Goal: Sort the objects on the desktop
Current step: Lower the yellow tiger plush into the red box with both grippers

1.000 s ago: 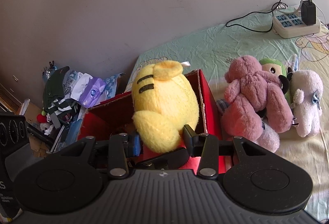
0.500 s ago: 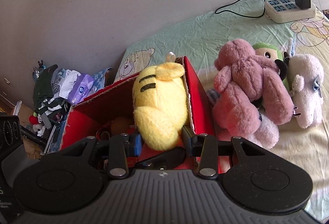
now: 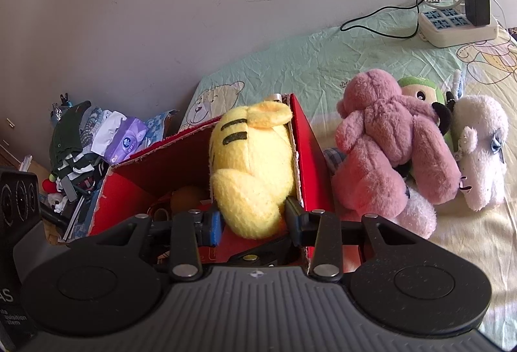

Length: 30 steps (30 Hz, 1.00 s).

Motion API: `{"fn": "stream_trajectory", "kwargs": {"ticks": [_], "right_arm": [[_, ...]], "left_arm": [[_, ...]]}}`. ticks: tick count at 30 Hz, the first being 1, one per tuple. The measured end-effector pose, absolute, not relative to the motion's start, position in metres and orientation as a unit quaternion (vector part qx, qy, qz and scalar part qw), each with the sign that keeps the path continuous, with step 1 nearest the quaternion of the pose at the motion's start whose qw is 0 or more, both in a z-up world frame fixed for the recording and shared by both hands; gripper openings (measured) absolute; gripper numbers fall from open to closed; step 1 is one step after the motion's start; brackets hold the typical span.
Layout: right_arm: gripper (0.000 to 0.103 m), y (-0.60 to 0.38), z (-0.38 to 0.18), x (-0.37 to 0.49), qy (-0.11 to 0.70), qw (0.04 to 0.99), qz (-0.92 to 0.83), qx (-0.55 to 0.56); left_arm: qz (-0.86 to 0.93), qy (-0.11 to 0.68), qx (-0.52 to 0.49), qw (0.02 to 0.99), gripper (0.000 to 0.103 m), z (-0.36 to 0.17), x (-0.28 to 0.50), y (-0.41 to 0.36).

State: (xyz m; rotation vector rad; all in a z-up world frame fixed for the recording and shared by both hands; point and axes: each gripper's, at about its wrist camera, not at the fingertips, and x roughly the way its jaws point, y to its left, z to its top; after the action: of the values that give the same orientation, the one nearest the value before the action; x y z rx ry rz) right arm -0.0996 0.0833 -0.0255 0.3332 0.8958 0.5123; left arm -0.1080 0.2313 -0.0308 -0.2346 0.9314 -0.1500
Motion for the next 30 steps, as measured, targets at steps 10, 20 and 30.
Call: {"fn": "stream_trajectory", "kwargs": {"ticks": [10,20,30], "right_arm": [[0.042,0.08,-0.026,-0.101,0.424,0.855,0.247,0.166],[0.042,0.074,-0.028,-0.102,0.428,0.846,0.257,0.19],[0.043,0.06,-0.03,-0.106,0.424,0.835,0.269,0.225]], "left_arm": [[-0.063,0.445,-0.109,0.886,0.083,-0.031,-0.111,0.229],[-0.06,0.439,-0.118,0.889,0.089,-0.032,-0.118,0.234],[-0.063,0.436,-0.133,0.888,0.092,-0.032,-0.123,0.241]]}}
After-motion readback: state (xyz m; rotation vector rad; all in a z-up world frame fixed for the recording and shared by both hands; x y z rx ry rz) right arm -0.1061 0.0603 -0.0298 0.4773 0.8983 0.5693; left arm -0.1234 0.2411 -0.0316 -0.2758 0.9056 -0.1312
